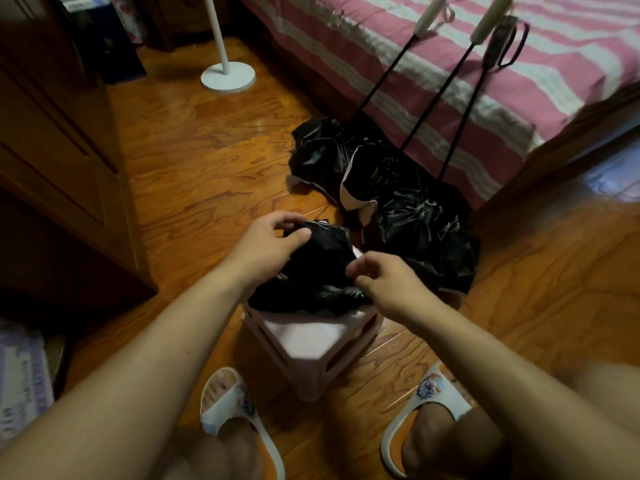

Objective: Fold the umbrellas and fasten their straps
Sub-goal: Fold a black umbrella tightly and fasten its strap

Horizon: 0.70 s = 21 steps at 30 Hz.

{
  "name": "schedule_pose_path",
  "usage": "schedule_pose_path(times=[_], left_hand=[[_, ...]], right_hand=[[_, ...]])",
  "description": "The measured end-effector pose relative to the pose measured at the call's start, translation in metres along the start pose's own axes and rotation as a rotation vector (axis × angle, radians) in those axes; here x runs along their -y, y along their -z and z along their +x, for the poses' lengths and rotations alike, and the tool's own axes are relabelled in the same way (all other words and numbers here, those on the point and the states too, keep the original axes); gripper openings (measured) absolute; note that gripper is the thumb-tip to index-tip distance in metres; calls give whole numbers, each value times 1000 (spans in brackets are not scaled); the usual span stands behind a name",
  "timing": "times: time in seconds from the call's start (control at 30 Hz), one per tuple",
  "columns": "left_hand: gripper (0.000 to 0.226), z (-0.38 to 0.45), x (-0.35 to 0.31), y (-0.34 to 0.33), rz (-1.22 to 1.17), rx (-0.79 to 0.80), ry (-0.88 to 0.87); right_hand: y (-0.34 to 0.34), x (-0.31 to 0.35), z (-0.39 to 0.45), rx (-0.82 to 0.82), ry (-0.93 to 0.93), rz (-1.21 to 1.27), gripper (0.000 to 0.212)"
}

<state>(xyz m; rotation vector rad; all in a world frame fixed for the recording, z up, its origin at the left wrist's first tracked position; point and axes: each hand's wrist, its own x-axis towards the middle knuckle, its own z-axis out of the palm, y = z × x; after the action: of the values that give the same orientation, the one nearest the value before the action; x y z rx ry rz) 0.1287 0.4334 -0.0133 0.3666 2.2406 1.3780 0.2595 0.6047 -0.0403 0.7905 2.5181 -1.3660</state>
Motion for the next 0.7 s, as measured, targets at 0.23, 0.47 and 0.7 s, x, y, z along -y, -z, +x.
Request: schedule_pose_path(times=[0.23,0.47,0.7], left_hand=[[18,18,5,-2,123,-21,-43],[7,25,-2,-6,98,-42,-25],[15,16,-18,-4,-192,6,24]], right_hand=[[-18,-7,27,-118,68,-11,39],[-16,-12,40,-141,54,6,35],[-16,-15,46,-75,23,76,25]])
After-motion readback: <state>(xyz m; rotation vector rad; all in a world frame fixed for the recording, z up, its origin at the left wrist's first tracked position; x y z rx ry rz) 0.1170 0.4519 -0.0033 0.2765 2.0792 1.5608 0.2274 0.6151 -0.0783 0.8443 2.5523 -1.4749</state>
